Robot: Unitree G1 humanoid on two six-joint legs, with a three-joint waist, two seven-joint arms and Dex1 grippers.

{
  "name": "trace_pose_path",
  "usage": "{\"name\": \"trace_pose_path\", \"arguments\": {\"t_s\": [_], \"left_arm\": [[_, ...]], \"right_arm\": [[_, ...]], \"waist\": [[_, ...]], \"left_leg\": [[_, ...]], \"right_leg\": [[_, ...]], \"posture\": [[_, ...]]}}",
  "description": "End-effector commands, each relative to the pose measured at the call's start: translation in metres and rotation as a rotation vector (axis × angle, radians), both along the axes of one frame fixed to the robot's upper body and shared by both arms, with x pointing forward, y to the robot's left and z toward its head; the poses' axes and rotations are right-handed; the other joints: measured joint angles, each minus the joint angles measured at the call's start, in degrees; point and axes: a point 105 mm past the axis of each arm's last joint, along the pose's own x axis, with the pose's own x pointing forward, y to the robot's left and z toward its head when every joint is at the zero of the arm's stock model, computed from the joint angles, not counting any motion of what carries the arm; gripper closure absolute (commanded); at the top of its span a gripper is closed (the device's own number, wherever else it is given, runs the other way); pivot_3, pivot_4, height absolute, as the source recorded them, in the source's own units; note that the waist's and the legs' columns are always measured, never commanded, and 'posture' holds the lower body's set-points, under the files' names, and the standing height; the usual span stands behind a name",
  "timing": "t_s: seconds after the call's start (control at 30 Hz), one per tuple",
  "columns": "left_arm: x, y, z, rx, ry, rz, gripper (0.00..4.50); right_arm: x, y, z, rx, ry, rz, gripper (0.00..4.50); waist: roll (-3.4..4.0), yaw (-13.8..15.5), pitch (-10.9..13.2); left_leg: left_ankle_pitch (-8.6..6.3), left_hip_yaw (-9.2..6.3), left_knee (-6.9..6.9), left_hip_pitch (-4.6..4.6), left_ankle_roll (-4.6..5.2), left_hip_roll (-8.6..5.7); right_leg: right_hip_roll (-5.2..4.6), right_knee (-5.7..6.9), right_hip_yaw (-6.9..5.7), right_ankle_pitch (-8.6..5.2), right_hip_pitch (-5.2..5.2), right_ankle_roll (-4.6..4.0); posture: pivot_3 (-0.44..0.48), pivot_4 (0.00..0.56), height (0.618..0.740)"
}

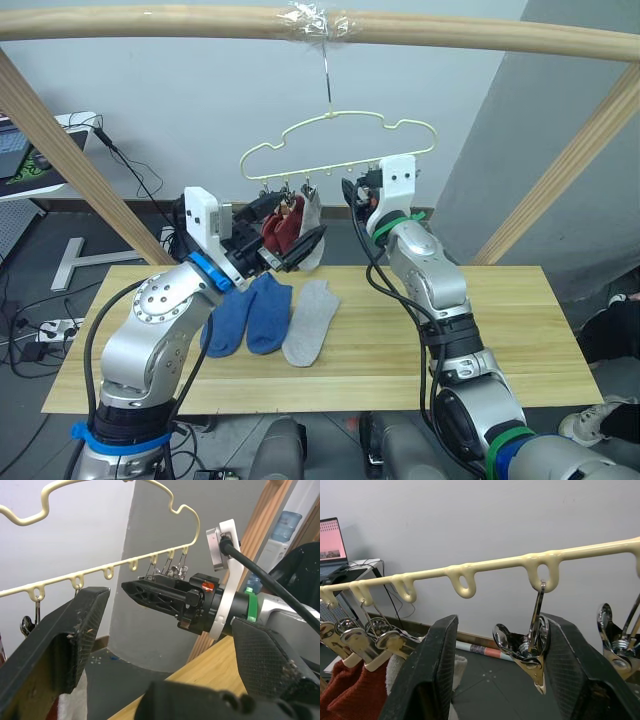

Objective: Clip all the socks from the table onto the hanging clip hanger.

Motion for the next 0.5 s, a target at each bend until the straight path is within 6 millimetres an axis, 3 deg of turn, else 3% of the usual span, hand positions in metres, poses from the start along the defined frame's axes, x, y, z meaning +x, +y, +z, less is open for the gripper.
{"name": "trace_pose_path", "arguments": {"t_s": [0.03, 0.5], "left_arm": [[-0.0062, -0.0017, 0.0145, -0.014, -0.067, -0.009, 0.0], [-0.0064, -0.0017, 0.0151, -0.016, -0.071, -0.007, 0.0]], "right_arm": [[-0.0017, 0.002, 0.0223, 0.035, -0.077, 0.011, 1.95], [-0.0013, 0.0025, 0.0233, 0.035, -0.083, 0.013, 1.95]], "waist": [[0.0, 0.0, 0.0], [0.0, 0.0, 0.0]], "left_leg": [[0.0, 0.0, 0.0, 0.0, 0.0, 0.0], [0.0, 0.0, 0.0, -0.02, 0.0, 0.0]], "right_leg": [[0.0, 0.0, 0.0, 0.0, 0.0, 0.0], [0.0, -0.01, -0.01, 0.0, -0.01, 0.0]], "posture": [[0.108, 0.2, 0.74], [0.108, 0.194, 0.74]]}}
